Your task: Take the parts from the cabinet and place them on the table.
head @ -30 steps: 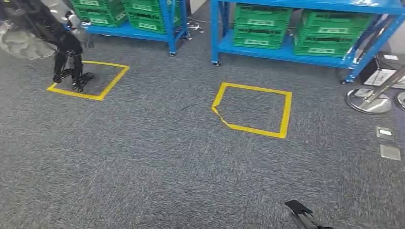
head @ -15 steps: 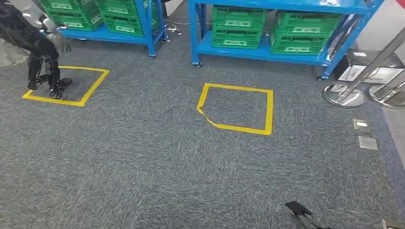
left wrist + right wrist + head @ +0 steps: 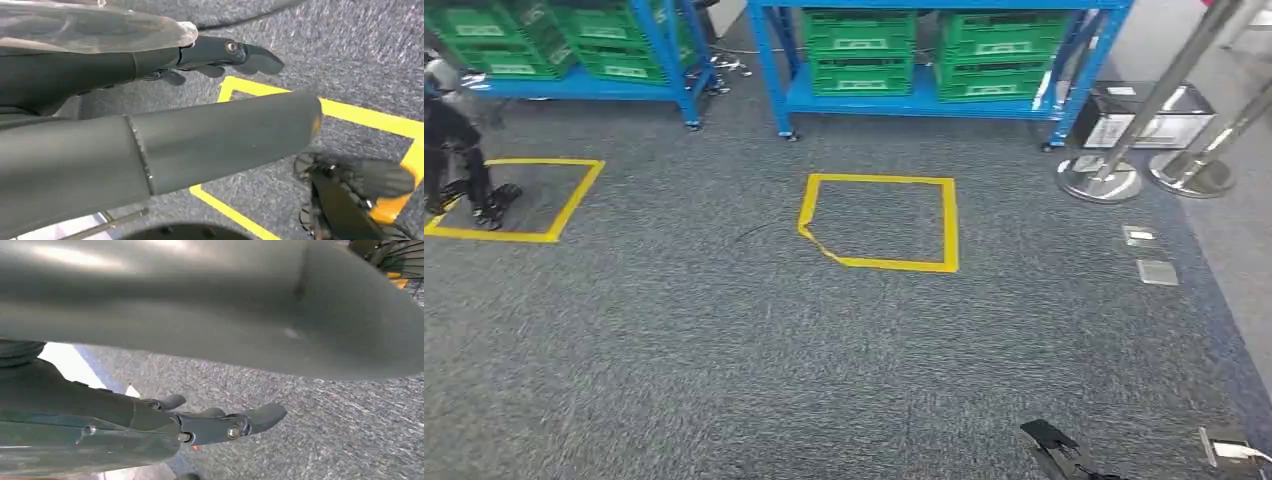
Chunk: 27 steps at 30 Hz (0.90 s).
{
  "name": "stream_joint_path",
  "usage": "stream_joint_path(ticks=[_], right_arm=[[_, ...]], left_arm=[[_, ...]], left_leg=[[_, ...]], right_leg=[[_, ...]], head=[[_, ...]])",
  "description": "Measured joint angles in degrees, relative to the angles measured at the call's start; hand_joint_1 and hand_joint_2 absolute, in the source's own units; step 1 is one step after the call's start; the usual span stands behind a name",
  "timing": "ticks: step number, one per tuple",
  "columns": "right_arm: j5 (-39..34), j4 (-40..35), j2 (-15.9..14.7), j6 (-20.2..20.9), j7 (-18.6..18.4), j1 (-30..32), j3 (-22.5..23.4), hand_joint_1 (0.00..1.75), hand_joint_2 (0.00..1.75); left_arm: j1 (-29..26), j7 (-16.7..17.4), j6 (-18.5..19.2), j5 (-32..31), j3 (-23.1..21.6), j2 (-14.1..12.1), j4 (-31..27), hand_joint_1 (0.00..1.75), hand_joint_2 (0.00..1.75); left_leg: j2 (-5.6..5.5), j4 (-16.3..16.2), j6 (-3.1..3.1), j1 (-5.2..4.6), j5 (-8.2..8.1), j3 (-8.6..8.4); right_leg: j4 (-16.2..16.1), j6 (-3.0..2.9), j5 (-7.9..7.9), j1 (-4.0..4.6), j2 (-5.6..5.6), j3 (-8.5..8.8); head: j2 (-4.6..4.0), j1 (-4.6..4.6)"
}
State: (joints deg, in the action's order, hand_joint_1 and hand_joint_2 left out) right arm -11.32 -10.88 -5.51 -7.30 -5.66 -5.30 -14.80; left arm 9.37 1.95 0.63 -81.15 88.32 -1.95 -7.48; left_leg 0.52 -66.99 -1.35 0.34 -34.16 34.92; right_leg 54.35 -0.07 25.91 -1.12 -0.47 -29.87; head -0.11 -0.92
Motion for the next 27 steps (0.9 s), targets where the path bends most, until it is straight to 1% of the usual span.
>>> stream_joint_path(ticks=[1,2,3,4,5,6,7,8,9,10,11,12,13,14,15,16,17,18,19,20,21,22,23,25,26,27], right_arm=[[0.0,0.0,0.0,0.02,-0.17,0.02,-0.02,0.0,0.0],[0.0,0.02,0.02,0.02,-0.28,0.06,-0.07,0.0,0.0],[0.0,0.02,0.02,0.02,-0.31,0.08,-0.11,0.0,0.0],[0.0,0.02,0.02,0.02,-0.31,0.06,-0.13,0.0,0.0],[0.0,0.0,0.02,0.02,-0.33,0.0,-0.13,0.0,0.0],[0.0,0.0,0.02,0.02,-0.33,-0.04,-0.18,0.0,0.0],[0.0,0.0,0.02,0.02,-0.33,-0.12,-0.2,0.0,0.0],[0.0,0.0,0.02,0.02,-0.37,-0.2,-0.22,0.0,0.0],[0.0,0.0,0.02,0.02,-0.39,-0.19,-0.22,0.0,0.0],[-0.02,0.0,0.04,0.09,-0.04,-0.11,-0.22,0.0,0.0],[-0.31,0.0,0.02,0.22,0.61,-0.05,-0.22,0.0,0.0],[-0.07,0.0,0.0,0.28,0.48,-0.05,-0.22,0.0,0.0],[0.09,0.0,0.0,0.48,0.04,-0.1,-0.26,0.0,0.0],[-0.02,0.0,0.0,0.55,-0.18,-0.15,-0.28,0.0,0.0],[-0.24,0.0,0.0,0.7,-0.17,-0.16,-0.28,0.0,0.0],[-0.44,0.0,0.0,0.92,-0.17,-0.08,-0.28,0.0,0.0],[-0.42,0.0,0.02,1.16,-0.17,0.05,-0.28,0.0,0.0],[-0.42,0.0,0.02,1.18,-0.15,0.19,-0.28,0.0,0.0],[-0.37,0.0,0.0,1.2,-0.09,0.24,-0.28,0.0,0.0],[-0.35,0.0,0.0,1.22,0.07,0.24,-0.28,0.0,0.0],[-0.35,0.0,0.0,1.22,0.24,0.18,-0.28,0.0,0.0],[-0.35,0.0,0.0,1.25,0.37,0.14,-0.28,0.0,0.0],[-0.35,0.0,0.0,1.31,0.42,0.12,-0.28,0.0,0.0],[-0.35,0.0,0.02,1.46,0.55,0.06,-0.28,0.0,0.0],[-0.35,0.02,0.0,1.55,0.55,0.18,-0.28,0.0,0.0],[-0.37,0.02,0.0,1.62,0.63,0.17,-0.28,0.0,0.0]], left_arm=[[-0.05,0.04,0.0,0.02,0.0,-0.02,0.0,0.0,0.0],[-0.11,0.04,0.0,0.02,0.0,0.0,0.0,0.0,0.0],[-0.19,0.04,0.0,0.04,0.0,0.02,0.0,0.0,0.0],[-0.21,0.06,0.0,0.07,0.0,0.04,0.0,0.0,0.0],[-0.2,0.04,0.0,0.17,0.0,0.04,0.0,0.0,0.0],[-0.17,0.04,0.0,0.17,0.0,0.0,0.0,0.0,0.0],[-0.18,0.04,-0.02,0.19,0.0,-0.13,0.0,0.0,0.0],[-0.13,0.04,-0.02,0.17,0.0,-0.13,0.0,0.0,0.0],[-0.04,0.02,-0.02,0.17,0.0,-0.13,0.0,0.0,0.0],[0.06,0.0,-0.02,0.17,-0.02,-0.13,0.0,0.0,0.0],[0.1,-0.09,-0.02,0.15,0.0,-0.11,0.0,0.0,0.0],[0.15,-0.13,0.0,-0.04,0.0,0.07,0.0,0.0,0.0],[0.14,-0.18,0.02,-0.26,0.0,0.07,0.0,0.0,0.0],[0.07,-0.18,0.11,-0.39,0.0,0.04,0.0,0.0,0.0],[-0.03,-0.18,0.2,-0.48,0.0,0.04,0.0,0.0,0.0],[-0.12,-0.18,0.31,-0.61,0.0,0.04,0.0,0.0,0.0],[-0.18,-0.2,0.55,-0.66,0.0,0.04,0.0,0.0,0.0],[-0.22,-0.2,0.57,-0.72,-0.02,0.02,0.0,0.0,0.0],[-0.23,-0.2,0.57,-0.74,-0.02,0.04,0.0,0.0,0.0],[-0.22,-0.2,0.57,-0.79,-0.02,0.04,0.0,0.0,0.0],[-0.2,-0.2,0.59,-0.79,-0.02,0.07,0.0,0.0,0.0],[-0.21,-0.2,0.59,-0.81,0.0,0.07,0.0,0.0,0.0],[-0.15,-0.2,0.59,-0.81,0.0,0.02,0.0,0.0,0.0],[-0.14,-0.2,0.59,-0.81,0.0,-0.02,0.0,0.0,0.0],[-0.09,-0.2,0.59,-0.83,0.0,-0.02,0.0,0.0,0.0],[-0.06,-0.2,0.59,-0.83,0.0,-0.02,0.0,0.0,0.0]], left_leg=[[-0.05,-4.59,-0.05,0.0,-1.52,2.3],[-0.07,-6.61,0.01,0.0,-1.61,3.44],[-0.08,-5.73,0.18,-0.01,-0.4,3.15],[-0.18,-2.15,0.44,-0.01,1.96,1.52],[-0.41,3.33,0.76,-0.01,4.8,-1.09],[-1.27,8.98,1.14,-0.01,7.21,-3.89],[-3.29,12.81,1.56,-0.13,7.77,-5.57],[-2.78,13.36,1.54,-0.17,7.7,-5.69],[-2.47,13.32,1.62,-0.33,7.74,-5.63],[-2.21,13.26,1.87,-0.54,7.67,-5.65],[-1.9,13.53,2.21,-0.44,7.9,-5.71],[-1.39,14.36,2.66,0.03,8.38,-5.92],[-1.07,14.51,2.97,-0.03,8.47,-5.95],[-0.89,14.5,3.22,-0.07,8.48,-5.86],[-0.62,14.5,3.24,-0.15,8.49,-5.83],[-0.32,14.46,3.24,-0.18,8.49,-5.75],[-0.16,14.45,3.31,-0.18,8.36,-5.72],[-0.04,14.41,3.26,-0.18,8.33,-5.77],[0.05,14.33,3.16,-0.16,8.26,-5.85],[0.13,14.17,2.97,-0.1,8.11,-5.97],[0.22,13.93,2.72,-0.05,7.89,-6.14],[0.34,13.71,2.39,-0.1,7.64,-6.15],[0.34,13.06,2.03,-0.54,7.38,-5.9],[0.44,13.3,1.66,-0.54,7.51,-5.86],[0.53,13.39,1.4,-0.44,7.52,-5.97],[0.48,13.17,1.01,-0.36,7.22,-5.89]], right_leg=[[0.01,-0.06,-0.04,0.07,-0.38,-0.14],[0.01,-0.1,-0.08,0.13,-0.81,-0.19],[0.01,-0.11,-0.11,0.14,-1.3,-0.17],[0.02,-0.1,-0.12,0.15,-1.83,-0.11],[0.01,-0.05,-0.14,0.15,-2.36,0.01],[0.01,0.01,-0.18,0.15,-2.87,0.11],[0.08,0.25,-0.17,0.27,-3.21,0.0],[0.22,0.48,-0.12,0.48,-3.72,-0.2],[0.12,0.8,-0.27,0.33,-3.92,-0.28],[-0.06,1.23,-0.33,0.12,-4.21,-0.29],[-0.23,1.66,-0.43,0.18,-4.53,-0.37],[0.31,1.83,-0.06,0.07,-3.93,-0.44],[2.28,1.94,1.61,0.33,-1.94,-1.16],[6.12,2.04,4.15,0.25,-0.95,-2.92],[10.8,2.23,6.61,0.19,-0.62,-4.89],[15.62,2.43,8.7,0.16,-0.38,-6.93],[18.6,2.62,9.39,0.1,-0.26,-8.16],[18.47,2.71,8.59,0.0,-0.14,-7.97],[15.53,2.73,6.57,-0.06,0.01,-6.46],[10.78,2.66,4.0,-0.07,0.2,-3.93],[4.91,2.55,1.37,-0.07,0.48,-0.97],[0.94,2.44,0.88,-0.04,0.98,0.74],[0.26,1.97,1.27,0.33,0.87,1.0],[0.55,1.33,1.35,0.37,0.65,0.72],[0.47,0.97,1.33,0.52,0.55,0.7],[0.05,0.51,1.07,0.16,0.51,1.06]], head=[[0.0,0.17],[0.0,0.17],[0.0,0.2],[0.0,0.26],[0.0,0.28],[0.0,0.33],[0.0,0.39],[0.0,0.41],[0.0,0.33],[0.0,0.33],[0.0,0.33],[0.0,0.37],[0.0,0.02],[0.0,-0.42],[0.0,-0.79],[0.0,-0.9],[0.0,-1.05],[0.0,-1.27],[0.0,-1.42],[0.0,-1.53],[0.0,-1.77],[0.0,-2.1],[0.0,-2.21],[0.0,-1.29],[0.0,-1.05],[0.0,-1.18]])
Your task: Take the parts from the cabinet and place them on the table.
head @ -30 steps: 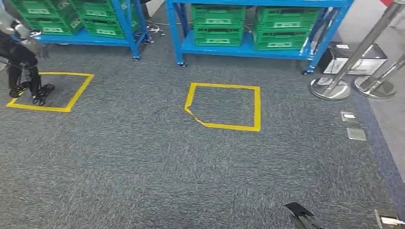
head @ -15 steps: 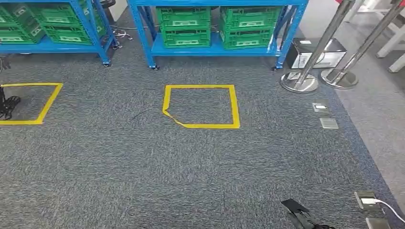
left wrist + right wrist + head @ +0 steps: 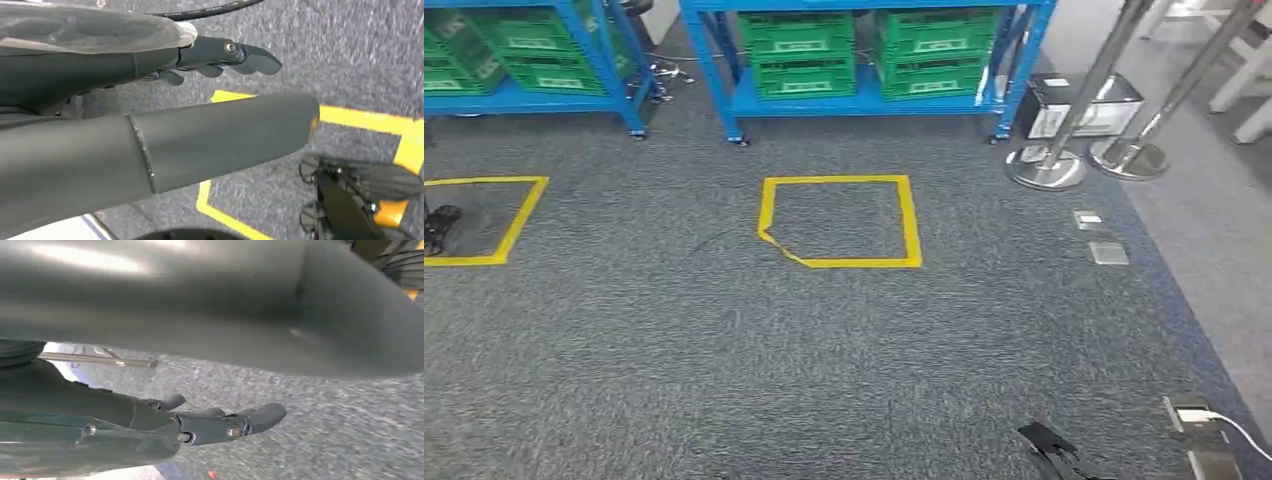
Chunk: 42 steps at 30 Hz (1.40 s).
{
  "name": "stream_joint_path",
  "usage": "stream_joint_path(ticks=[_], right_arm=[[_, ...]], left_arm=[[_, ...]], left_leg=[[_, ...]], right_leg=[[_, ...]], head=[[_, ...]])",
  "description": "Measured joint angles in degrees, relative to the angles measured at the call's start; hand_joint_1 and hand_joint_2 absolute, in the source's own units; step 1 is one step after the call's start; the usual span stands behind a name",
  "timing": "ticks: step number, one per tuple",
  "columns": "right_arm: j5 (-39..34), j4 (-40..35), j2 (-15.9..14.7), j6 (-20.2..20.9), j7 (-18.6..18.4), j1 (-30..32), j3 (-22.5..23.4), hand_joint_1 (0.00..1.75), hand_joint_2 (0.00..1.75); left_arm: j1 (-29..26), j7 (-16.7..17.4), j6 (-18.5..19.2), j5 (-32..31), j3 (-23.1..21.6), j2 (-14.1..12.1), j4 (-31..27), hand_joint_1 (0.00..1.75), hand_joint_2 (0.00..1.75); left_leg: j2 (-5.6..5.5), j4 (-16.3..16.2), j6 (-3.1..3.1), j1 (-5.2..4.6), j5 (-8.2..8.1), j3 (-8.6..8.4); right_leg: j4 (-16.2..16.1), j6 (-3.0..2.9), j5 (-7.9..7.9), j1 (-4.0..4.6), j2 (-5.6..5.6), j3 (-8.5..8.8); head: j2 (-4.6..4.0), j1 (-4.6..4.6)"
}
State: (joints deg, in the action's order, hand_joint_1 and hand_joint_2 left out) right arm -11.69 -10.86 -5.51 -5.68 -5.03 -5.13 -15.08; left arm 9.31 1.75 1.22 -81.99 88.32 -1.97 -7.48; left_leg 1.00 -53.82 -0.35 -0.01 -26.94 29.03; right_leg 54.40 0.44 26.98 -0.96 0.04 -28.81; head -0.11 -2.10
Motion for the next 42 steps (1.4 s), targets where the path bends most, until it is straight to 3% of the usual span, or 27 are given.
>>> stream_joint_path(ticks=[2,4,5,6,7,10,11,14,15,16,17,19,20,21,22,25,26,27,29,31,32,35,36,38,40,41,42], right_arm=[[0.0,0.0,0.0,0.0,0.24,-0.29,0.0,0.0,0.0],[0.0,0.0,0.0,0.0,0.37,-0.29,0.0,0.0,0.0],[0.0,0.0,0.0,0.0,0.37,-0.25,0.0,0.0,0.0],[0.0,0.0,0.02,0.06,0.37,-0.25,0.0,0.0,0.0],[0.0,0.0,0.02,0.07,0.37,-0.27,0.0,0.0,0.0],[0.0,0.0,0.0,0.07,0.37,-0.28,0.0,0.0,0.0],[-0.09,-0.02,0.07,0.05,0.39,-0.34,0.0,0.0,0.0],[-0.68,-0.02,0.07,0.07,0.37,-0.27,0.0,0.0,0.0],[-0.76,-0.02,0.07,0.07,0.37,-0.33,0.0,0.0,0.0],[-0.81,-0.02,0.07,0.04,0.37,-0.28,0.0,0.0,0.0],[-0.76,-0.02,0.07,0.04,0.39,-0.31,-0.02,0.0,0.0],[-0.63,-0.02,0.07,0.04,0.41,-0.28,-0.02,0.0,0.0],[-0.63,0.0,0.07,0.05,0.41,-0.16,-0.04,0.0,0.0],[-0.61,0.0,0.07,0.09,0.44,-0.02,-0.04,0.0,0.0],[-0.61,0.0,0.07,0.13,0.44,0.02,-0.07,0.0,0.0],[-0.57,0.0,0.07,0.13,0.61,-0.05,-0.11,0.0,0.0],[-0.57,0.0,0.07,0.13,0.61,-0.06,-0.22,0.0,0.0],[-0.55,0.0,0.07,0.15,0.61,-0.16,-0.39,0.0,0.0],[-0.48,0.0,0.07,0.15,0.63,-0.2,-0.52,0.0,0.0],[-0.15,0.0,0.07,0.15,0.59,-0.12,-0.74,0.0,0.0],[0.09,0.0,0.07,0.15,0.63,-0.24,-0.87,0.0,0.0],[0.26,0.0,0.07,0.15,0.61,-0.32,-0.98,0.0,0.0],[0.26,0.0,0.07,0.15,0.61,-0.3,-1.03,0.0,0.0],[0.28,0.0,0.09,0.15,0.59,-0.31,-1.2,0.0,0.0],[0.28,-0.02,0.09,0.15,0.59,-0.4,-1.38,0.0,0.0],[0.28,-0.02,0.09,0.15,0.57,-0.5,-1.4,0.0,0.0],[0.28,-0.02,0.09,0.15,0.44,-0.62,-1.44,0.0,0.0]], left_arm=[[0.03,0.0,0.0,-0.02,0.0,0.07,0.0,0.0,0.0],[0.0,0.0,0.0,-0.02,0.0,-0.02,0.0,0.0,0.0],[-0.05,0.0,0.0,-0.02,0.0,0.0,0.0,0.0,0.0],[-0.16,-0.02,0.0,-0.02,0.0,0.0,0.0,0.0,0.0],[-0.26,0.0,0.0,-0.02,0.0,0.0,0.0,0.0,0.0],[-0.23,-0.02,0.0,-0.02,0.0,-0.15,0.0,0.0,0.0],[-0.18,-0.02,0.0,-0.02,0.0,-0.35,0.0,0.0,0.0],[0.0,-0.02,0.0,0.0,0.0,-0.46,0.0,0.0,0.0],[0.03,-0.02,0.0,0.0,0.0,-0.46,0.0,0.0,0.0],[0.0,0.0,0.0,0.07,0.0,-0.35,0.0,0.0,0.0],[-0.01,0.0,0.0,0.15,0.0,-0.35,0.0,0.0,0.0],[0.0,0.0,0.0,0.28,0.0,-0.33,0.0,0.0,0.0],[0.0,0.04,0.0,0.37,0.0,-0.28,0.0,0.0,0.0],[-0.01,0.07,0.0,0.53,0.0,-0.28,0.0,0.0,0.0],[-0.07,0.07,0.0,0.68,0.0,-0.26,0.0,0.0,0.0],[-0.13,0.13,-0.02,1.03,0.0,-0.09,0.0,0.0,0.0],[-0.11,0.15,-0.07,1.11,0.0,-0.18,0.0,0.0,0.0],[-0.01,0.2,-0.07,1.24,0.0,-0.17,0.0,0.0,0.0],[0.03,0.22,-0.09,1.36,0.0,-0.13,0.0,0.0,0.0],[0.04,0.24,-0.09,1.49,0.0,-0.05,0.0,0.0,0.0],[0.05,0.24,-0.09,1.55,0.0,0.04,0.0,0.0,0.0],[-0.01,0.24,-0.13,1.66,0.0,0.0,0.0,0.0,0.0],[-0.1,0.24,-0.13,1.7,0.0,0.0,0.0,0.0,0.0],[-0.23,0.24,-0.13,1.86,0.0,0.04,0.0,0.0,0.0],[-0.18,0.24,-0.13,1.88,0.0,-0.02,0.0,0.0,0.0],[-0.17,0.24,-0.13,1.9,0.0,-0.2,0.0,0.0,0.0],[-0.03,0.24,-0.13,2.03,0.0,-0.22,0.0,0.0,0.0]], left_leg=[[-0.48,-5.24,-0.7,0.22,-2.88,2.36],[-0.56,-15.57,-1.13,0.33,-7.04,7.79],[-0.57,-19.19,-1.21,0.33,-7.89,9.99],[-0.57,-20.01,-1.15,0.33,-7.1,11.03],[-0.58,-17.64,-0.96,0.33,-4.98,10.37],[-0.82,-2.49,0.2,0.18,3.05,3.84],[-0.92,-0.68,0.48,-0.23,2.21,2.95],[-0.9,-0.59,1.07,-0.48,1.95,3.01],[-0.93,0.17,1.44,-0.09,2.19,2.63],[-0.67,0.81,1.62,0.14,2.41,2.1],[-0.65,1.06,1.92,0.21,2.31,1.82],[-0.59,1.05,2.29,0.21,2.07,1.58],[-0.58,1.03,2.37,0.21,1.92,1.46],[-0.61,1.01,2.38,0.21,1.76,1.25],[-0.64,0.99,2.28,0.24,1.53,0.96],[-0.69,0.45,1.45,0.49,0.44,-0.24],[-0.77,0.03,0.94,0.04,-0.01,-0.27],[-0.77,-0.2,0.71,0.03,-0.11,-0.1],[-0.67,0.16,0.27,0.14,-0.01,-0.25],[-0.69,-0.51,-0.44,0.36,-0.65,-0.2],[-0.71,-3.02,-0.72,0.41,-2.2,0.98],[-0.73,-16.99,-1.17,0.43,-7.97,8.39],[-0.73,-19.62,-1.15,0.43,-8.25,10.11],[-0.74,-15.64,-0.69,0.38,-4.53,8.98],[-0.77,-4.99,0.19,0.26,1.03,4.19],[-0.82,-1.22,0.73,0.03,1.65,2.61],[-0.71,-0.6,0.74,-0.27,1.37,2.33]], right_leg=[[-0.1,-0.55,0.0,-0.06,-0.05,0.09],[-0.08,-0.77,0.14,0.06,-0.09,0.13],[-0.07,-0.86,0.23,0.09,-0.18,0.18],[-0.07,-0.86,0.32,0.08,-0.37,0.32],[-0.07,-0.86,0.48,0.07,-0.57,0.52],[-0.11,-0.53,1.06,0.08,-1.0,1.41],[0.05,-0.11,1.43,0.52,-1.12,1.38],[-0.56,0.72,1.55,0.14,-1.2,1.6],[-0.69,1.14,1.76,0.48,-1.2,1.87],[0.25,1.27,2.3,0.14,-0.92,1.86],[3.16,1.36,4.14,0.23,-0.67,0.52],[13.11,1.73,8.6,0.17,-0.63,-4.67],[17.08,1.95,9.79,0.16,-0.62,-6.89],[18.77,2.13,9.53,0.01,-0.61,-8.17],[17.38,2.26,7.71,-0.2,-0.57,-7.93],[2.87,2.52,-1.03,-0.7,-0.09,-1.89],[1.03,2.55,-0.21,-0.44,-0.01,-1.12],[0.87,1.69,-0.22,-0.38,-0.21,-1.08],[0.92,1.0,-0.06,-0.1,-0.34,-1.23],[0.46,0.16,-0.36,-0.44,-0.35,-0.88],[0.42,-0.05,-0.33,-0.42,-0.36,-0.87],[0.43,-0.65,-0.11,-0.15,-0.31,-0.89],[0.44,-0.75,-0.03,-0.1,-0.34,-0.82],[0.44,-0.7,0.19,-0.03,-0.57,-0.46],[0.41,-0.54,0.49,0.04,-0.73,0.12],[0.4,-0.36,0.63,0.06,-0.76,0.21],[0.48,0.03,0.9,0.32,-0.94,0.15]], head=[[0.0,0.72],[0.0,1.25],[0.0,1.31],[0.0,1.36],[0.0,1.42],[0.0,1.55],[0.0,1.62],[0.0,1.57],[0.0,1.51],[0.0,1.4],[0.0,1.07],[0.0,0.31],[0.0,0.24],[0.0,0.02],[0.0,-0.2],[0.0,-0.81],[0.0,-1.11],[0.0,-1.05],[0.0,-0.11],[0.0,-0.13],[0.0,0.48],[0.0,1.25],[0.0,1.33],[0.0,1.44],[0.0,1.44],[0.0,1.49],[0.0,1.51]])
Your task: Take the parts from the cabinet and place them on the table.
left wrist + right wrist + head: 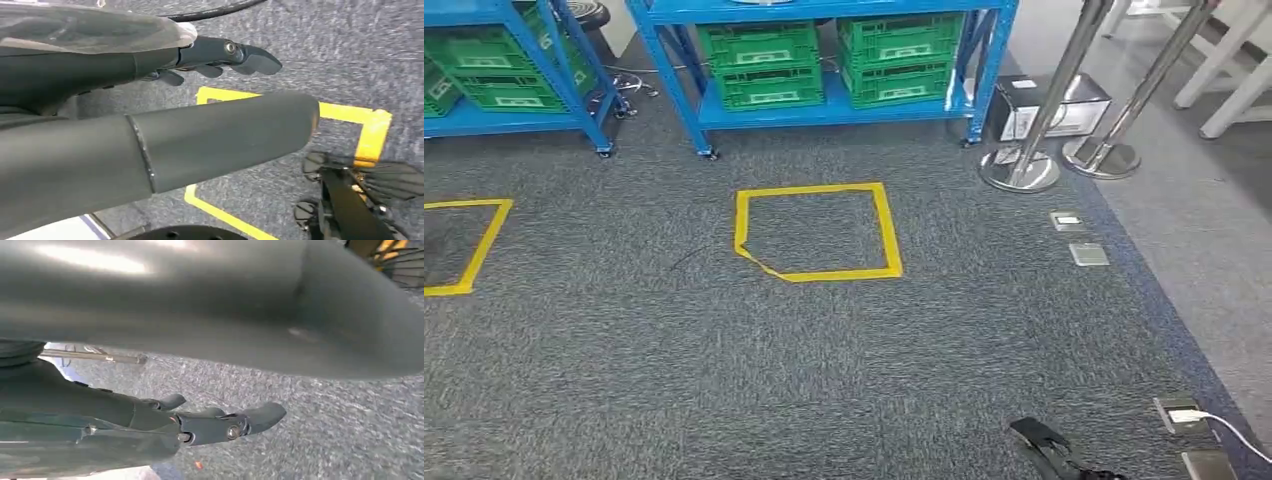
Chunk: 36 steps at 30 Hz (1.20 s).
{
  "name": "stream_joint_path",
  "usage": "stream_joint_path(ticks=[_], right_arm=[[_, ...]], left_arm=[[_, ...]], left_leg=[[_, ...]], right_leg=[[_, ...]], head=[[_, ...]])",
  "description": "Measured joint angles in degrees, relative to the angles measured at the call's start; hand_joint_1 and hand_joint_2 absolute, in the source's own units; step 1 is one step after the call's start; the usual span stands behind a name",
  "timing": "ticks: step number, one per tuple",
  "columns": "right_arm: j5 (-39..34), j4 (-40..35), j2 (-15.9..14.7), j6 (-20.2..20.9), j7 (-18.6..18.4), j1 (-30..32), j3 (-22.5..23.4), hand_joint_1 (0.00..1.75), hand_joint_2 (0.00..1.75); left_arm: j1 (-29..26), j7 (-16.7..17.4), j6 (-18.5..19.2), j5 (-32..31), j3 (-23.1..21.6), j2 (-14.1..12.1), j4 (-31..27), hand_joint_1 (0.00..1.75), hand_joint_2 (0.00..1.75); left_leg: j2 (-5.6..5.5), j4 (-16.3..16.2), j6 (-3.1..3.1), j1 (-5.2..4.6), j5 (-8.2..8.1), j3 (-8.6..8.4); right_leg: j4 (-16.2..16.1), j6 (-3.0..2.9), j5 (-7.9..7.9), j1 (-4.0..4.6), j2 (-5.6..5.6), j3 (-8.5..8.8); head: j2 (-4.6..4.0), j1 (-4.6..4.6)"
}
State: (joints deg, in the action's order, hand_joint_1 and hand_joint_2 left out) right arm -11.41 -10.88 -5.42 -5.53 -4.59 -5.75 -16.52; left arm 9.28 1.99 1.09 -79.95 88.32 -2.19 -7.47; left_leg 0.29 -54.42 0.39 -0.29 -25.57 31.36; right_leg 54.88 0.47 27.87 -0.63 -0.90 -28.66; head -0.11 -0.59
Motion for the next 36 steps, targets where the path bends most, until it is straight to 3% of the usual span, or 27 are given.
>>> stream_joint_path(ticks=[3,4,5,6,8,9,10,11,13,14,15,16,18,20,21,23,24,25,26,28,29,30,32,34,35,36], right_arm=[[0.0,0.0,0.04,0.02,-0.28,-0.01,-0.09,0.0,0.0],[0.0,-0.02,0.04,0.02,-0.33,-0.07,-0.11,0.0,0.0],[0.0,-0.02,0.04,0.07,-0.35,-0.1,-0.15,0.0,0.0],[0.0,-0.02,0.04,0.07,-0.35,-0.18,-0.17,0.0,0.0],[-0.26,0.0,0.04,0.07,-0.33,-0.11,-0.17,0.0,0.0],[-0.26,0.0,0.04,0.09,-0.31,0.05,-0.17,0.0,0.0],[-0.26,0.0,0.04,0.09,-0.26,0.15,-0.17,0.0,0.0],[-0.26,0.0,0.02,0.09,-0.24,0.17,-0.17,0.0,0.0],[-0.28,0.02,0.02,0.09,-0.15,0.11,-0.17,0.0,0.0],[-0.28,0.02,0.02,0.09,-0.09,0.13,-0.17,0.0,0.0],[-0.41,0.04,0.02,0.13,-0.07,0.12,-0.17,0.0,0.0],[-0.57,0.04,0.02,0.17,0.0,0.08,-0.17,0.0,0.0],[-1.09,0.04,0.02,0.17,0.02,0.26,-0.17,0.0,0.0],[-1.14,0.04,0.02,0.24,0.2,0.32,-0.17,0.0,0.0],[-1.14,0.04,0.02,0.24,0.33,0.29,-0.17,0.0,0.0],[-1.16,0.04,0.02,0.24,0.5,0.33,-0.15,0.0,0.0],[-1.2,0.04,0.02,0.24,0.5,0.38,-0.15,0.0,0.0],[-1.22,0.04,0.02,0.24,0.5,0.42,-0.15,0.0,0.0],[-1.22,0.04,0.02,0.26,0.52,0.46,-0.15,0.0,0.0],[-1.29,0.04,0.02,0.26,0.57,0.44,-0.15,0.0,0.0],[-1.29,0.04,0.02,0.24,0.61,0.42,-0.15,0.0,0.0],[-1.29,0.04,0.04,0.24,0.63,0.39,-0.15,0.0,0.0],[-1.31,0.04,0.04,0.24,0.65,0.47,-0.15,0.0,0.0],[-1.31,0.04,0.04,0.35,0.68,0.43,-0.15,0.0,0.0],[-1.31,0.04,0.04,0.35,0.68,0.52,-0.17,0.0,0.0],[-1.31,0.04,0.04,0.35,0.7,0.52,-0.17,0.0,0.0]], left_arm=[[0.04,0.0,0.0,0.0,0.0,-0.11,0.0,0.0,0.0],[0.05,0.0,0.0,0.0,0.0,-0.07,0.0,0.0,0.0],[0.04,0.0,0.0,0.0,0.0,0.0,0.0,0.0,0.0],[0.04,0.02,0.0,-0.02,0.0,0.02,0.0,0.0,0.0],[0.03,0.0,0.02,-0.22,0.0,0.07,0.0,0.0,0.0],[0.02,0.0,0.04,-0.31,0.0,0.07,0.0,0.0,0.0],[-0.01,0.0,0.07,-0.39,0.0,0.09,0.0,0.0,0.0],[-0.08,0.0,0.07,-0.41,0.0,0.13,0.0,0.0,0.0],[-0.16,0.0,0.07,-0.46,0.0,0.22,0.0,0.0,0.0],[-0.16,0.0,0.07,-0.52,0.0,0.2,0.0,0.0,0.0],[-0.06,0.0,0.07,-0.57,0.0,0.09,0.0,0.0,0.0],[0.02,0.0,0.07,-0.61,0.0,0.07,0.0,0.0,0.0],[0.06,0.0,0.09,-0.68,0.0,0.11,0.0,0.0,0.0],[0.02,0.0,0.09,-0.79,0.0,0.22,0.0,0.0,0.0],[0.05,0.0,0.11,-0.83,0.0,0.24,0.0,0.0,0.0],[0.04,-0.02,0.13,-0.96,0.0,0.17,0.0,0.0,0.0],[-0.01,0.0,0.13,-1.03,0.0,0.17,0.0,0.0,0.0],[-0.09,0.0,0.13,-1.03,0.0,0.17,0.0,0.0,0.0],[-0.17,0.0,0.15,-1.05,0.0,0.22,0.0,0.0,0.0],[-0.15,-0.04,0.22,-1.22,0.0,0.2,0.0,0.0,0.0],[-0.13,-0.07,0.22,-1.29,0.0,0.07,0.0,0.0,0.0],[-0.09,-0.09,0.24,-1.38,0.0,-0.18,0.0,0.0,0.0],[0.06,-0.11,0.24,-1.4,0.0,-0.15,0.0,0.0,0.0],[0.06,-0.11,0.26,-1.44,0.0,-0.2,0.0,0.0,0.0],[0.04,-0.13,0.31,-1.46,0.0,-0.09,0.0,0.0,0.0],[0.02,-0.11,0.44,-1.46,0.0,-0.07,0.0,0.0,0.0]], left_leg=[[-0.05,0.3,0.58,-0.23,-0.13,-0.2],[0.02,1.32,0.99,0.5,0.35,-0.74],[0.03,1.71,1.02,0.39,0.4,-1.12],[0.1,1.75,1.5,0.4,0.32,-1.2],[0.12,1.72,1.65,0.4,0.17,-1.36],[0.1,1.68,1.67,0.4,0.02,-1.46],[0.06,1.67,1.61,0.43,-0.16,-1.69],[0.03,1.62,1.47,0.5,-0.44,-2.05],[-0.01,1.33,0.87,0.71,-1.12,-2.95],[-0.01,1.12,0.47,0.62,-1.49,-3.02],[-0.13,0.48,0.05,0.25,-2.02,-2.94],[-0.11,0.64,-0.13,0.26,-2.0,-2.96],[-0.1,0.91,-0.64,0.45,-1.95,-3.07],[-0.12,-0.69,-1.3,0.73,-3.02,-2.71],[-0.12,-4.26,-1.55,0.69,-5.07,-0.91],[-0.12,-14.61,-1.86,0.71,-9.33,4.62],[-0.12,-18.35,-1.88,0.71,-10.2,6.96],[-0.12,-19.38,-1.77,0.7,-9.75,7.99],[-0.12,-17.6,-1.51,0.68,-7.75,7.64],[-0.13,-7.91,-0.67,0.55,-1.96,3.72],[-0.15,-2.33,0.05,0.32,0.42,1.23],[-0.24,-0.22,0.42,-0.21,0.13,0.42],[-0.11,-0.22,0.44,-0.28,0.04,0.41],[-0.12,0.71,1.0,-0.14,0.22,-0.02],[0.06,1.57,1.04,0.22,0.6,-0.75],[0.01,1.98,1.4,0.29,0.52,-1.17]], right_leg=[[-0.71,0.88,0.12,-0.24,0.08,0.44],[-0.4,1.12,0.39,-0.11,0.21,0.61],[1.18,1.35,1.36,-0.23,0.36,0.11],[5.0,1.51,3.69,-0.28,0.37,-1.75],[14.61,1.86,7.85,-0.33,0.38,-6.67],[17.76,2.06,8.55,-0.37,0.38,-8.47],[18.08,2.23,7.59,-0.53,0.41,-8.98],[15.49,2.34,5.29,-0.68,0.49,-8.04],[5.11,2.52,-0.65,-0.96,0.68,-3.37],[1.18,2.59,-1.77,-1.14,0.9,-1.82],[0.31,2.14,-0.98,-0.74,0.74,-1.39],[0.53,1.34,-1.0,-0.89,0.59,-1.47],[0.52,0.58,-0.88,-0.46,0.51,-1.55],[0.07,-0.06,-1.15,-0.79,0.48,-1.24],[0.04,-0.29,-1.12,-0.81,0.49,-1.2],[0.05,-0.65,-0.92,-0.69,0.52,-1.15],[0.05,-0.76,-0.78,-0.62,0.5,-1.09],[0.05,-0.8,-0.64,-0.56,0.44,-0.93],[0.05,-0.8,-0.47,-0.5,0.32,-0.65],[0.02,-0.7,-0.07,-0.4,0.12,0.08],[-0.05,-0.59,0.15,-0.35,0.08,0.4],[0.09,-0.27,0.55,0.0,0.03,0.46],[-0.2,0.26,0.8,-0.24,-0.08,0.6],[-0.84,1.05,0.88,-0.09,-0.06,1.05],[-0.09,1.2,1.29,-0.34,0.21,1.26],[2.59,1.29,3.01,-0.13,0.37,0.12]], head=[[0.0,-0.02],[0.0,-0.07],[0.0,-0.33],[0.0,-0.77],[0.0,-1.23],[0.0,-1.36],[0.0,-1.68],[0.0,-1.91],[0.0,-2.25],[0.0,-2.54],[0.0,-2.78],[0.0,-2.47],[0.0,-1.4],[0.0,-1.34],[0.0,-0.79],[0.0,-0.31],[0.0,-0.18],[0.0,-0.13],[0.0,-0.11],[0.0,-0.02],[0.0,0.02],[0.0,0.0],[0.0,0.06],[0.0,0.13],[0.0,-0.11],[0.0,-0.46]])
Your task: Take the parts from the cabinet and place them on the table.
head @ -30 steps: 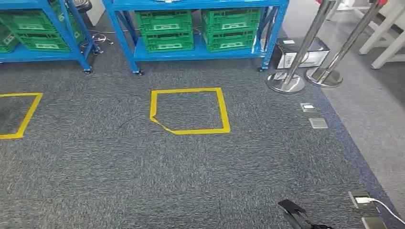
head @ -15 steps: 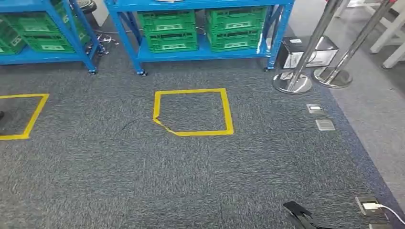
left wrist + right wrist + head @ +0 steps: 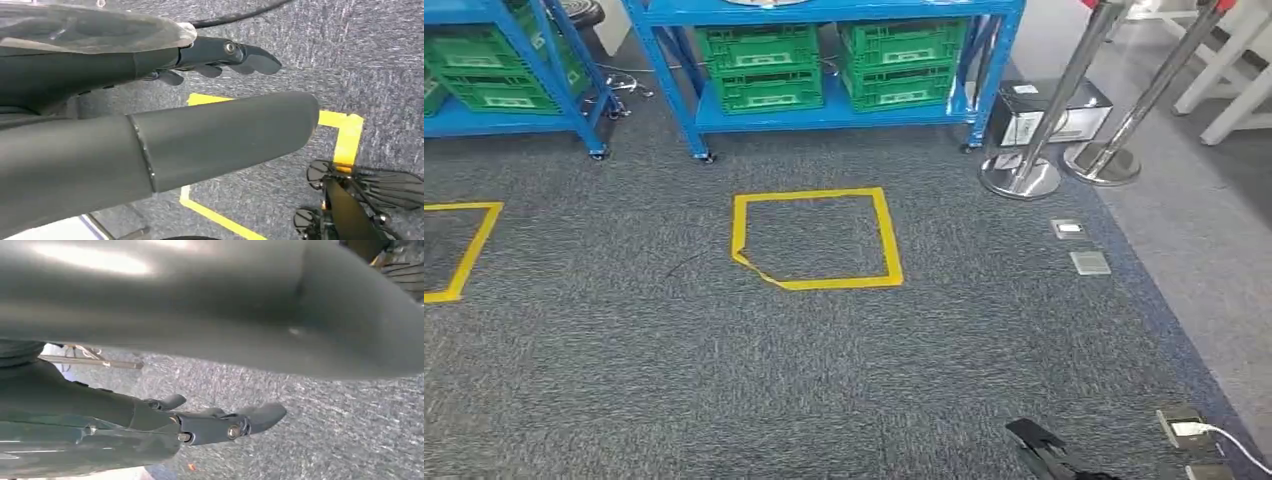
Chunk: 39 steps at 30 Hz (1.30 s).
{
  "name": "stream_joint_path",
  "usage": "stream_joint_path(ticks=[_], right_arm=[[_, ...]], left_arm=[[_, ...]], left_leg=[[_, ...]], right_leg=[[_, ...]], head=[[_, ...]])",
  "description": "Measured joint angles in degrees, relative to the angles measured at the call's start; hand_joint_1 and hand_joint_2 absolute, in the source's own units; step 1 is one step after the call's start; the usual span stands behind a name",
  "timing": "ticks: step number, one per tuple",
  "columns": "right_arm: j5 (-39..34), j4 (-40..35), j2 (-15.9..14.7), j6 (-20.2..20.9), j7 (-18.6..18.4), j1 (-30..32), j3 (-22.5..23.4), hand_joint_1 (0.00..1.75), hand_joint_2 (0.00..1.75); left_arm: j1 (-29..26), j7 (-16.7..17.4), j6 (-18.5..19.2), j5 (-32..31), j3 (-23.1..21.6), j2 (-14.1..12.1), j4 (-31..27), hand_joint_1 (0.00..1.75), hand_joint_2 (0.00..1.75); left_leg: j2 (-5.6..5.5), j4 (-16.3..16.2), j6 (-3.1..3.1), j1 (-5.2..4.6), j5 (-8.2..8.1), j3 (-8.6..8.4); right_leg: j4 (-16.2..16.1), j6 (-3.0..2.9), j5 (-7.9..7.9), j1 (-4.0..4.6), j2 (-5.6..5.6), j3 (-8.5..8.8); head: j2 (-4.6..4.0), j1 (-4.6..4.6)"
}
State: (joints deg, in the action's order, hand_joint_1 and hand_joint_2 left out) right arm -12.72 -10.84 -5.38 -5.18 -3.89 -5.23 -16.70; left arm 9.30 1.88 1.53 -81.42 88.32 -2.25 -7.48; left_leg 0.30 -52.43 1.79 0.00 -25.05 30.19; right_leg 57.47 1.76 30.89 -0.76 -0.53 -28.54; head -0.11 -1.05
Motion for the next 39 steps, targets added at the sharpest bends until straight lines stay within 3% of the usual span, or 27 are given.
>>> stream_joint_path(ticks=[2,4,5,6,8,9,10,12,14,15,16,18,19,20,21,23,24,25,28,29,30,31,33,34,35,36,39], right_arm=[[0.0,0.0,-0.07,-0.02,0.04,0.02,0.02,0.0,0.0],[0.0,0.02,-0.07,0.0,0.04,0.32,0.02,0.0,0.0],[0.0,0.02,-0.07,0.0,0.04,0.39,0.0,0.0,0.0],[0.0,0.02,-0.07,0.0,0.07,0.36,0.0,0.0,0.0],[0.0,0.02,-0.09,0.0,0.15,0.27,0.02,0.0,0.0],[0.0,0.06,-0.07,0.0,0.15,0.28,0.0,0.0,0.0],[0.0,0.11,-0.07,0.0,0.15,0.18,0.0,0.0,0.0],[0.0,0.13,-0.04,0.09,0.15,0.2,0.0,0.0,0.0],[0.0,0.17,-0.04,0.11,0.09,0.39,0.0,0.0,0.0],[0.0,0.17,-0.04,0.09,0.11,0.38,0.0,0.0,0.0],[0.0,0.17,-0.04,0.09,0.15,0.28,0.02,0.0,0.0],[0.0,0.17,-0.04,0.07,0.15,0.21,0.02,0.0,0.0],[0.0,0.2,-0.04,0.07,0.15,0.23,0.02,0.0,0.0],[0.02,0.22,-0.04,0.07,0.15,0.27,0.02,0.0,0.0],[0.02,0.24,-0.04,0.07,0.15,0.27,0.02,0.0,0.0],[0.11,0.22,0.02,0.11,0.13,0.19,-0.02,0.0,0.0],[0.11,0.22,0.07,0.11,0.04,0.15,-0.04,0.0,0.0],[0.13,0.22,0.09,0.13,-0.07,-0.07,-0.09,0.0,0.0],[0.15,0.22,0.07,0.15,-0.24,-0.19,-0.18,0.0,0.0],[0.15,0.22,0.07,0.15,-0.31,-0.28,-0.2,0.0,0.0],[0.13,0.22,0.09,0.31,-0.35,-0.18,-0.24,0.0,0.0],[0.11,0.22,0.09,0.35,-0.35,-0.23,-0.3,0.0,0.0],[0.04,0.24,0.07,0.33,-0.35,-0.36,-0.35,0.0,0.0],[0.0,0.24,0.07,0.33,-0.35,-0.34,-0.37,0.0,0.0],[0.0,0.24,0.07,0.35,-0.35,-0.11,-0.39,0.0,0.0],[0.0,0.24,0.07,0.33,-0.33,0.08,-0.44,0.0,0.0],[0.0,0.26,0.02,0.28,-0.13,-0.05,-0.5,0.0,0.0]], left_arm=[[0.0,0.0,0.17,-0.02,0.0,0.04,0.0,0.0,0.0],[-0.03,-0.02,0.22,-0.07,0.0,0.07,0.0,0.0,0.0],[-0.1,-0.02,0.22,-0.07,0.0,0.07,0.0,0.0,0.0],[-0.17,-0.02,0.22,-0.07,0.0,0.15,0.0,0.0,0.0],[-0.23,0.0,0.22,-0.09,0.0,0.22,0.0,0.0,0.0],[-0.23,0.0,0.22,-0.09,0.0,0.17,0.0,0.0,0.0],[-0.1,0.0,0.22,-0.11,0.0,0.02,0.0,0.0,0.0],[0.01,0.0,0.22,-0.15,0.0,0.02,0.0,0.0,0.0],[0.0,0.0,0.22,-0.17,0.0,0.0,0.0,0.0,0.0],[-0.03,0.0,0.22,-0.17,0.0,0.09,0.0,0.0,0.0],[0.01,0.0,0.22,-0.18,0.0,0.04,0.0,0.0,0.0],[0.0,0.0,0.22,-0.18,0.0,-0.02,0.0,0.0,0.0],[-0.05,0.0,0.22,-0.17,0.0,-0.02,0.0,0.0,0.0],[-0.15,0.0,0.22,-0.17,0.0,0.0,0.0,0.0,0.0],[-0.24,0.0,0.22,-0.15,0.0,0.0,0.0,0.0,0.0],[-0.19,0.02,0.22,0.0,0.0,0.0,0.0,0.0,0.0],[-0.12,0.09,0.22,0.11,0.0,-0.2,-0.02,0.0,0.0],[0.0,0.11,0.22,0.15,0.0,-0.22,-0.02,0.0,0.0],[0.04,0.28,0.13,0.28,0.0,-0.26,-0.02,0.0,0.0],[0.04,0.28,0.13,0.28,0.0,-0.24,-0.02,0.0,0.0],[-0.03,0.28,0.13,0.26,0.0,-0.13,-0.02,0.0,0.0],[-0.01,0.28,0.11,0.26,0.0,-0.11,-0.02,0.0,0.0],[0.02,0.28,0.11,0.17,0.0,-0.09,-0.02,0.0,0.0],[0.0,0.26,0.11,0.07,0.0,-0.07,-0.02,0.0,0.0],[-0.02,0.26,0.11,0.0,0.0,-0.07,-0.02,0.0,0.0],[-0.08,0.24,0.11,-0.07,0.0,-0.04,-0.02,0.0,0.0],[-0.27,0.24,0.13,-0.11,0.0,0.09,-0.02,0.0,0.0]], left_leg=[[0.03,0.0,0.38,-0.04,-0.28,-0.3],[0.02,-0.03,0.46,-0.04,-0.74,-0.76],[-0.05,-0.07,0.33,-0.03,-1.02,-1.16],[-0.07,-0.16,0.19,0.01,-1.38,-1.61],[-0.11,-0.65,-0.35,0.15,-2.24,-2.44],[-0.14,-0.98,-0.78,-0.1,-2.72,-2.38],[-0.29,-1.7,-1.13,-0.43,-3.21,-2.09],[-0.22,-1.39,-1.29,-0.44,-3.19,-2.08],[-0.22,-1.99,-1.93,-0.13,-3.69,-2.09],[-0.22,-3.87,-2.27,-0.03,-4.7,-1.38],[-0.24,-7.96,-2.6,-0.01,-6.71,0.69],[-0.23,-18.64,-2.89,0.06,-10.89,6.62],[-0.23,-22.26,-2.86,0.07,-11.74,9.04],[-0.23,-22.36,-2.73,0.08,-10.48,9.89],[-0.23,-19.46,-2.42,0.08,-7.81,9.05],[-0.24,-8.49,-1.46,-0.17,-1.76,4.45],[-0.23,-3.57,-0.7,-0.5,-0.12,2.33],[-0.24,-3.0,-0.71,-0.78,-0.64,2.11],[-0.29,-2.7,-0.39,-0.94,-0.66,2.09],[-0.29,-1.7,-0.07,-0.53,-0.37,1.42],[-0.23,-0.87,0.12,-0.19,-0.15,0.61],[-0.25,-0.61,0.34,-0.2,-0.23,0.27],[-0.21,-0.64,0.59,-0.25,-0.56,-0.03],[-0.22,-0.63,0.64,-0.28,-0.8,-0.32],[-0.28,-0.66,0.64,-0.27,-1.12,-0.69],[-0.4,-0.67,0.55,-0.27,-1.48,-1.23],[-0.48,-0.93,-0.07,-0.28,-2.76,-2.7]], right_leg=[[9.52,0.3,4.45,-0.17,0.0,-4.95],[16.08,0.64,5.95,-0.22,0.01,-8.83],[15.18,0.73,4.3,-0.39,0.06,-8.96],[11.74,0.81,1.49,-0.51,0.12,-7.67],[1.74,0.95,-4.28,-0.67,0.28,-3.38],[-0.93,0.94,-4.57,-0.72,0.38,-2.41],[-1.9,0.39,-3.85,-0.69,0.23,-1.97],[-1.62,-0.33,-3.66,-0.51,0.13,-2.3],[-1.87,-1.01,-3.79,-0.75,0.13,-1.99],[-1.87,-1.22,-3.67,-0.7,0.11,-1.84],[-1.87,-1.48,-3.54,-0.7,0.15,-1.73],[-1.87,-1.81,-3.2,-0.63,0.18,-1.49],[-1.87,-1.84,-3.02,-0.58,0.16,-1.32],[-1.88,-1.86,-2.83,-0.53,0.09,-1.03],[-1.88,-1.85,-2.58,-0.48,-0.04,-0.66],[-1.95,-1.73,-2.08,-0.35,-0.2,0.23],[-2.04,-1.56,-1.87,-0.5,-0.22,0.42],[-2.04,-1.15,-1.47,-0.09,-0.35,0.6],[-2.81,-0.32,-1.26,-0.31,-0.33,0.97],[-3.24,0.1,-1.05,0.07,-0.29,1.53],[-2.45,0.16,-0.39,-0.34,-0.16,1.88],[0.77,0.29,1.44,-0.2,-0.02,0.28],[11.15,0.59,5.86,-0.29,0.07,-5.24],[15.27,0.78,6.88,-0.28,0.08,-7.68],[16.47,0.87,6.24,-0.3,0.1,-8.81],[14.14,0.85,3.77,-0.34,0.13,-8.26],[-0.99,0.52,-5.06,-0.35,0.34,-2.4]], head=[[0.0,-0.57],[0.0,-0.91],[0.0,-1.22],[0.0,-1.4],[0.0,-1.64],[0.0,-2.05],[0.0,-2.29],[0.0,-0.98],[0.0,-0.83],[0.0,-0.57],[0.0,-0.13],[0.0,0.2],[0.0,0.31],[0.0,0.33],[0.0,0.35],[0.0,0.53],[0.0,0.59],[0.0,0.57],[0.0,0.61],[0.0,0.61],[0.0,0.46],[0.0,0.18],[0.0,-0.44],[0.0,-0.72],[0.0,-0.94],[0.0,-1.2],[0.0,-1.79]])
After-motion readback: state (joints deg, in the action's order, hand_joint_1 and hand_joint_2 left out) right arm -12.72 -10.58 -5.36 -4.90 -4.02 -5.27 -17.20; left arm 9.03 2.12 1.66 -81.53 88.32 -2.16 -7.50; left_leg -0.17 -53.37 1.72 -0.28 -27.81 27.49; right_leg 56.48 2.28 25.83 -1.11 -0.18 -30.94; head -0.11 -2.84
